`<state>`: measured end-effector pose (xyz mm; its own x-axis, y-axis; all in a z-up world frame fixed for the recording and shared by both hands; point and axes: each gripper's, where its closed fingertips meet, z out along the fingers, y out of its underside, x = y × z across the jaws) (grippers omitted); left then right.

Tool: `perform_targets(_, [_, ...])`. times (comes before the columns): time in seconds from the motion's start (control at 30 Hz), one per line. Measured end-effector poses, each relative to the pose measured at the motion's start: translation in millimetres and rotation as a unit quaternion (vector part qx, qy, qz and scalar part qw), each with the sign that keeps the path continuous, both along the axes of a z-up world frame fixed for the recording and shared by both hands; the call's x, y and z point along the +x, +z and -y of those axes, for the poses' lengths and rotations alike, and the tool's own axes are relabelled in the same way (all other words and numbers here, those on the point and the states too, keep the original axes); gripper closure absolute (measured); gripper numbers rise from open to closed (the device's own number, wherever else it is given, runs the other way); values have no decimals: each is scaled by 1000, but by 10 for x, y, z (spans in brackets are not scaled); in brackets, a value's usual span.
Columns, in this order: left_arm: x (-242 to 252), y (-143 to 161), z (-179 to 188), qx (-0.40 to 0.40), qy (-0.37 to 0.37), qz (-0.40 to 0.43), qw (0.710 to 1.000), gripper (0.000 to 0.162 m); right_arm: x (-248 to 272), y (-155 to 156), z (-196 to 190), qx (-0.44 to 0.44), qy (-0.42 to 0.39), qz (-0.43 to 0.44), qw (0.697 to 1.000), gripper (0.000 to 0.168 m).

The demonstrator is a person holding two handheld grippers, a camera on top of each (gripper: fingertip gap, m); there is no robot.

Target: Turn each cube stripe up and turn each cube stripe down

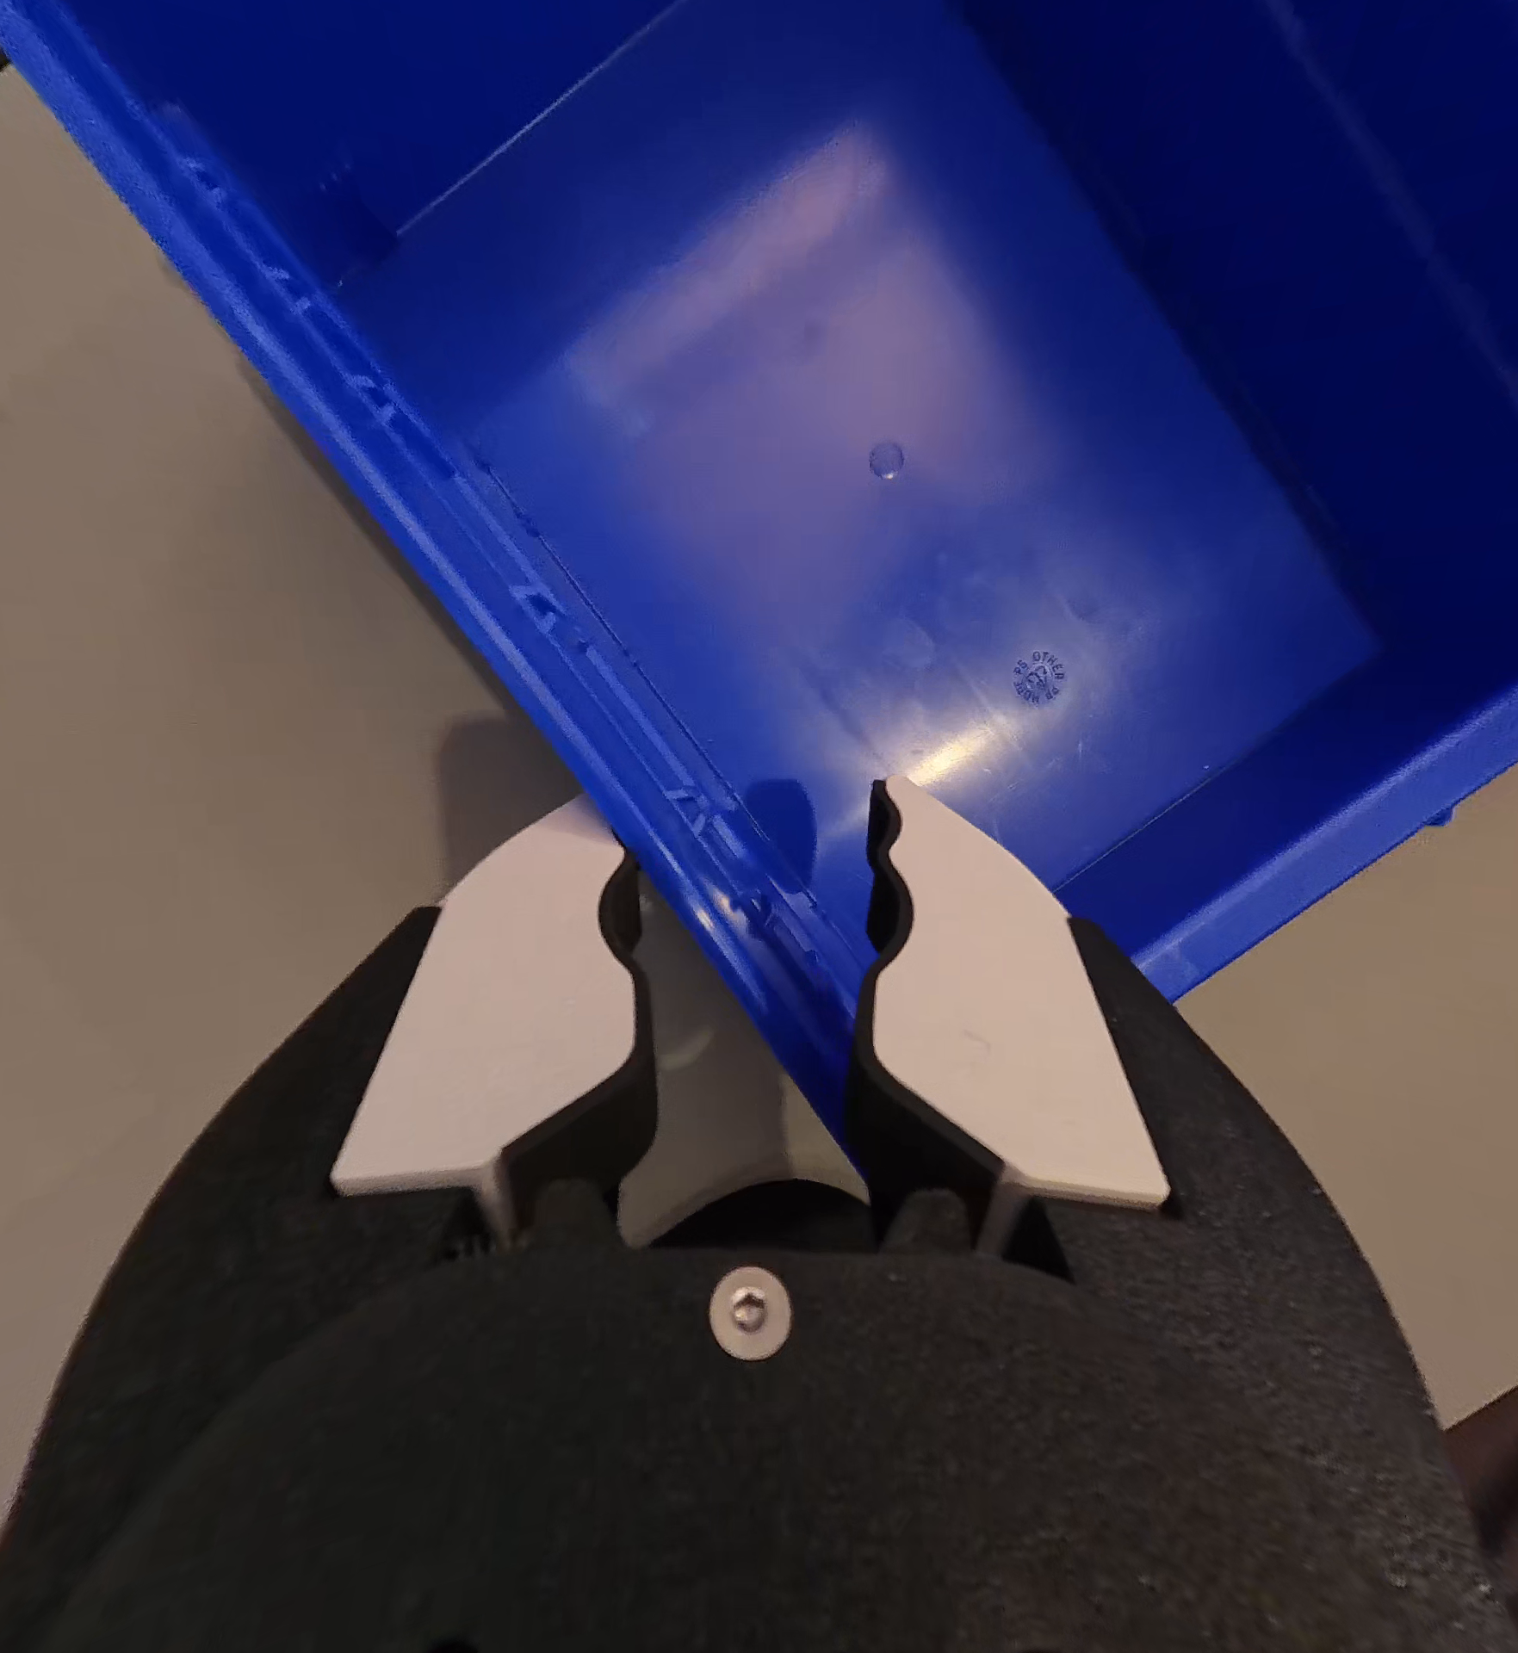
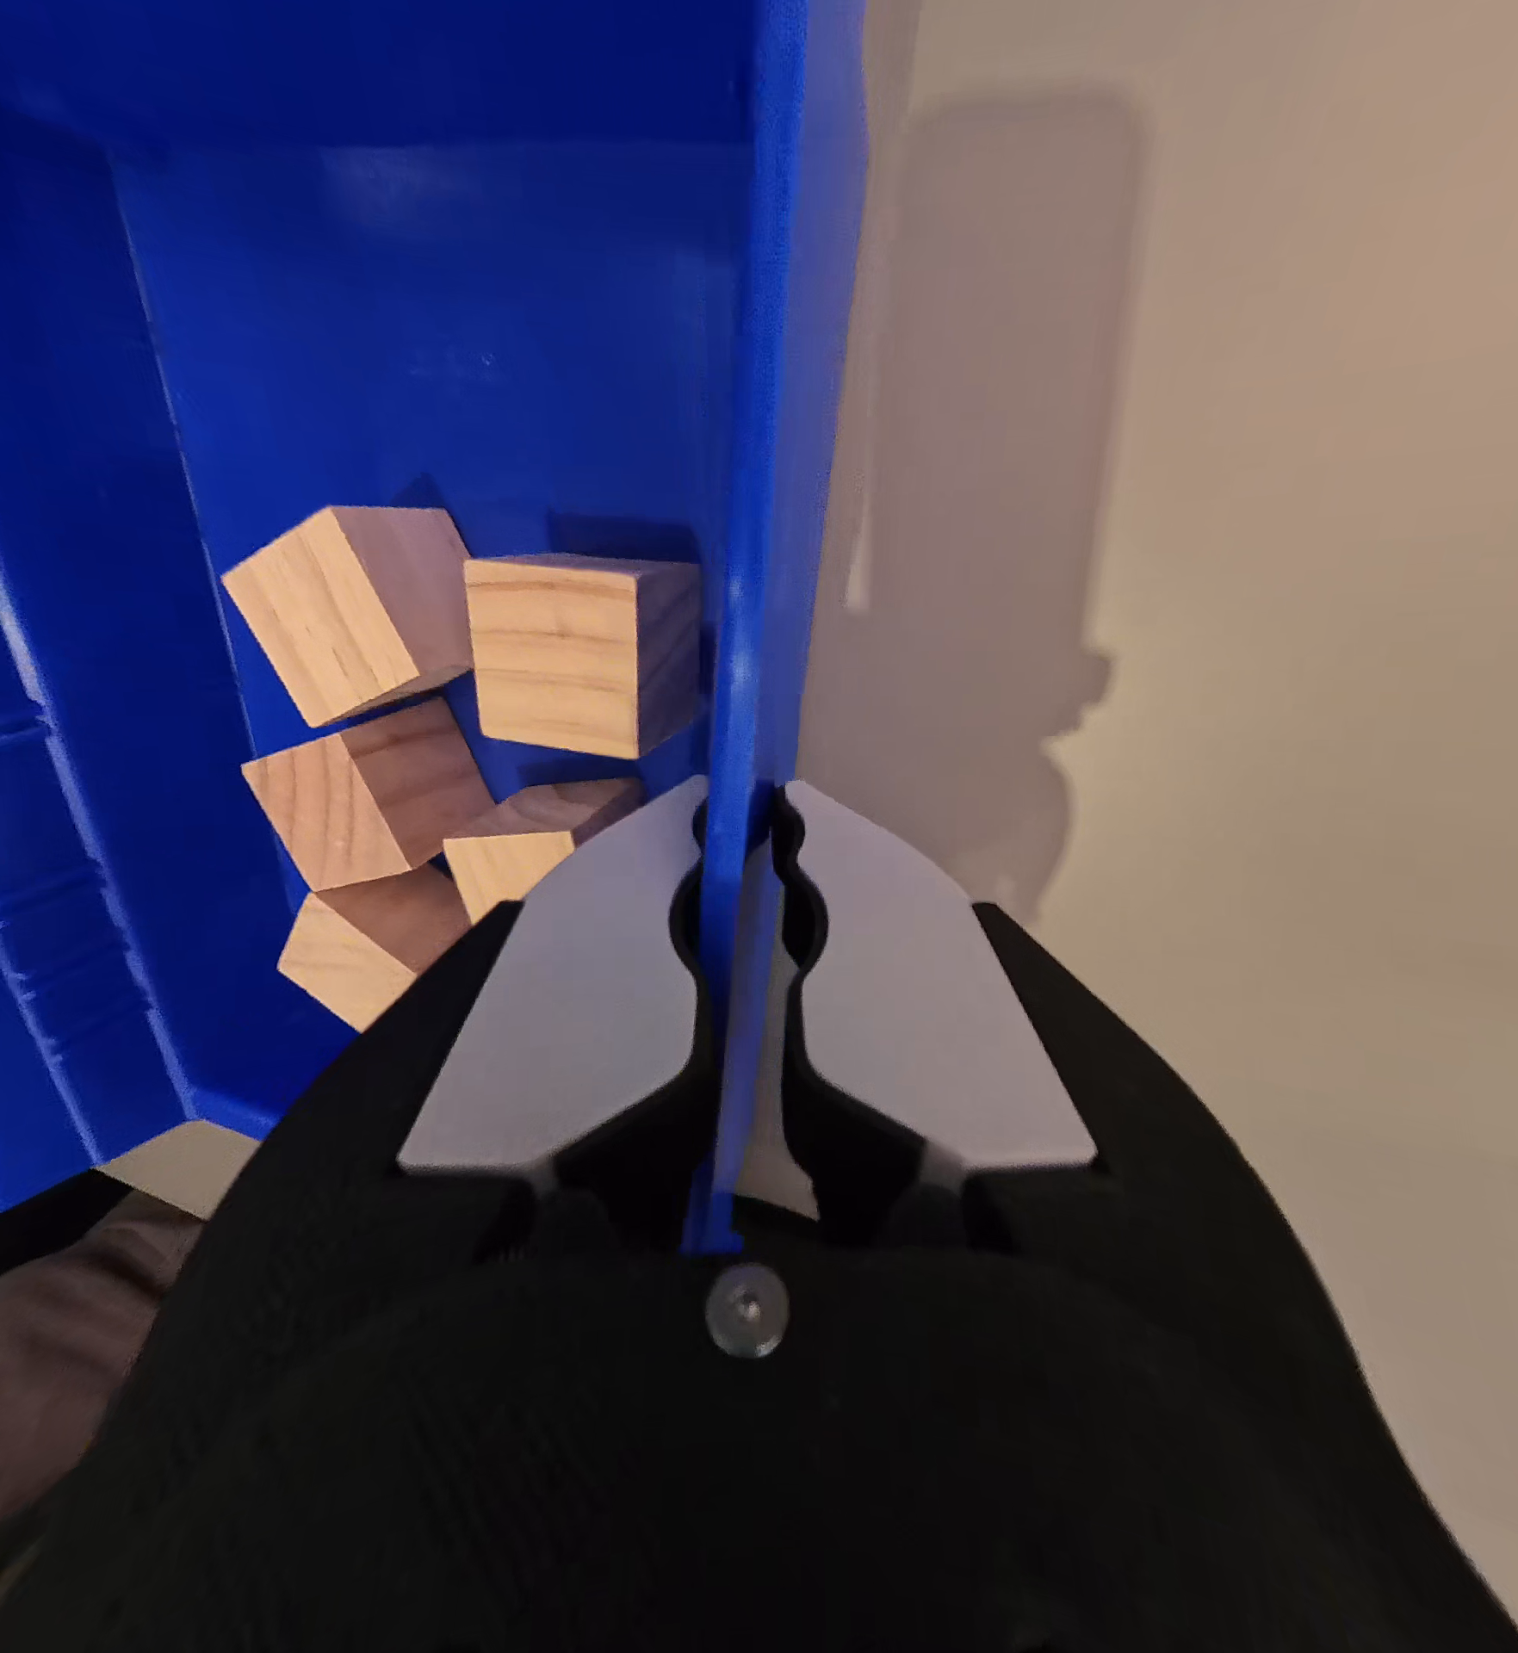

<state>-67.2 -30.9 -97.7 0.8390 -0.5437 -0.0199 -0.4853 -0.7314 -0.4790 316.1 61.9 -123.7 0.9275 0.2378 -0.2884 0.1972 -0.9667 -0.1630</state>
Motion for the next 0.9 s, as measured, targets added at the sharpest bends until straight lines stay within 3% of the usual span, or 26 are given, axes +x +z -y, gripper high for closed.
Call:
perform_targets(0.03, [16,-1,1,1,-1,-1,1000,113,-2,-27,-5,-6,6,12,1000,156])
perform_targets(0.2, [88,20,-8,-5,-24,53,998,103,81,-209,-8,-47,38,106,993,156])
perform_targets(0.4, [7,238,-29,-16,-29,205,978,108,65,-209,61,-102,15,77,992,161])
perform_targets(0.53, [-141,699,-127,38,-27,260,965,113,75,-212,63,-115,22,78,990,161])
perform_targets(0.77, [-2,2040,-292,172,-88,321,927,121,81,-241,58,-129,37,110,985,161])
perform_targets(0.9, [-136,2317,-373,250,-81,288,921,121,76,-240,54,-132,30,95,986,162])
